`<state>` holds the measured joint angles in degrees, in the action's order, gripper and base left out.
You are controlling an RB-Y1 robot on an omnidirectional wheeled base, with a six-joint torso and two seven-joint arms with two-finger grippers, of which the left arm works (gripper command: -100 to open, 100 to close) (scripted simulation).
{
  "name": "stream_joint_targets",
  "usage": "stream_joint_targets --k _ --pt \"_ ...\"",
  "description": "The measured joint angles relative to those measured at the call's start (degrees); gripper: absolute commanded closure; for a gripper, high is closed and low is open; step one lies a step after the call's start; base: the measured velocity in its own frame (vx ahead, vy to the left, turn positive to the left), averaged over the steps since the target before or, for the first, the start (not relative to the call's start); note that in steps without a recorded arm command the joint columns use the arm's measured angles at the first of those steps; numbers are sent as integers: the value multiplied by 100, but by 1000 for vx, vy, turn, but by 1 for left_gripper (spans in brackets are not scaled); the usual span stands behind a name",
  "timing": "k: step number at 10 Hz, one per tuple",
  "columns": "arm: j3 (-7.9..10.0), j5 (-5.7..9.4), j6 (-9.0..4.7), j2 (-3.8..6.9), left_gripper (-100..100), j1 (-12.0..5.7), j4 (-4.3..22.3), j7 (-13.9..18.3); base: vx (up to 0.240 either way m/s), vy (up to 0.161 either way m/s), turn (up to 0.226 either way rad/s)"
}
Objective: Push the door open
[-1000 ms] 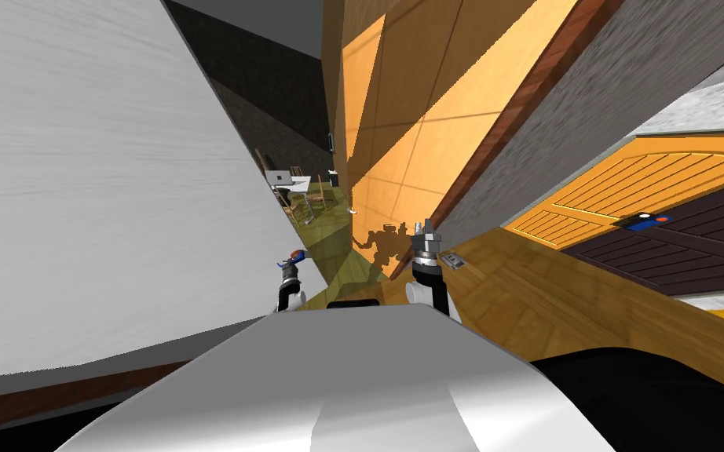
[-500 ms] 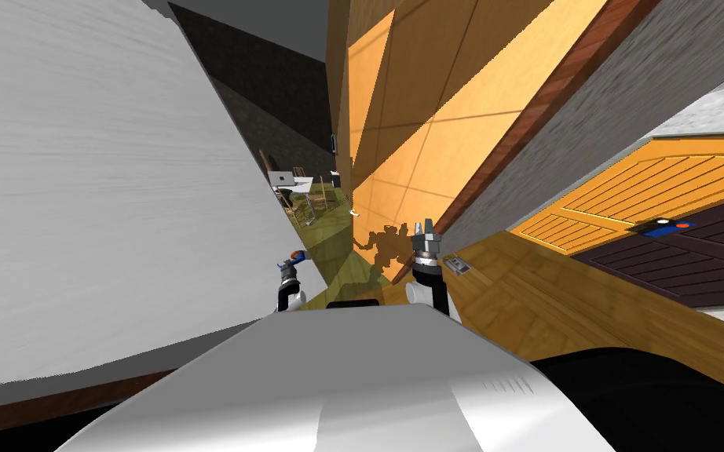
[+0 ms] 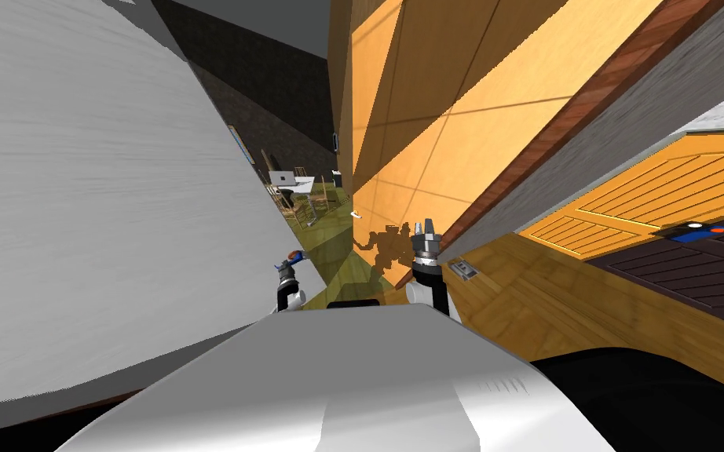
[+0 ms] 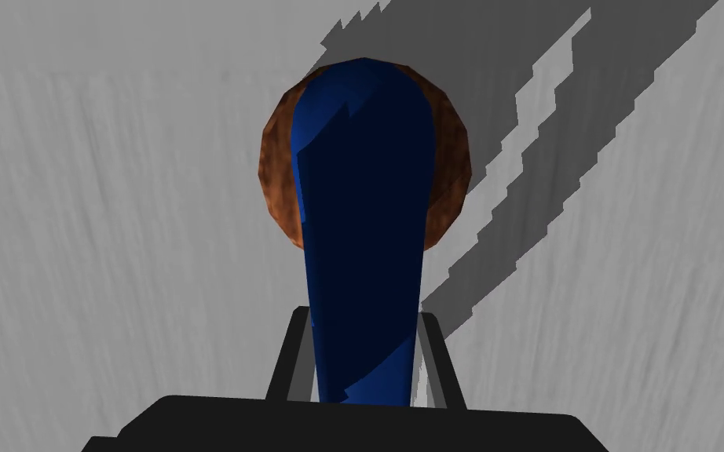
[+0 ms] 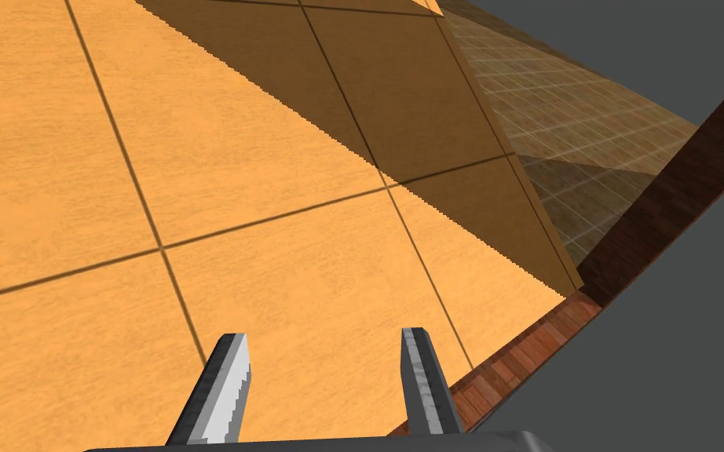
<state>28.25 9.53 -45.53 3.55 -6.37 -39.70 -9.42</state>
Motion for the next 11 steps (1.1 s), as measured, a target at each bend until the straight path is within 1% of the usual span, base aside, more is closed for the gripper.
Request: stream_joint_targets --k 1,2,3,4,5,6,7,9,10,11 --pt "-5 0 -3 13 100 -21 7 10 -25 -9 -14" --pt "-11 -1 33 6 100 1 -61 18 -11 -3 5" --pt "-13 -5 97 -45 100 54 -187 -2 97 18 56" --pt "35 18 156 -121 100 121 -292 -47 168 -2 75" --pt "94 48 213 -166 100 158 -355 -93 115 -5 46" --pt "131 67 171 -128 100 110 -260 -104 134 34 38" --pt "204 103 71 -123 100 40 -116 -131 210 33 64" --pt "359 172 134 -273 100 92 -287 -267 232 35 67" --pt "439 209 99 -287 100 58 -248 -318 222 34 92" --pt "526 247 59 -338 100 37 -240 -371 210 43 85"
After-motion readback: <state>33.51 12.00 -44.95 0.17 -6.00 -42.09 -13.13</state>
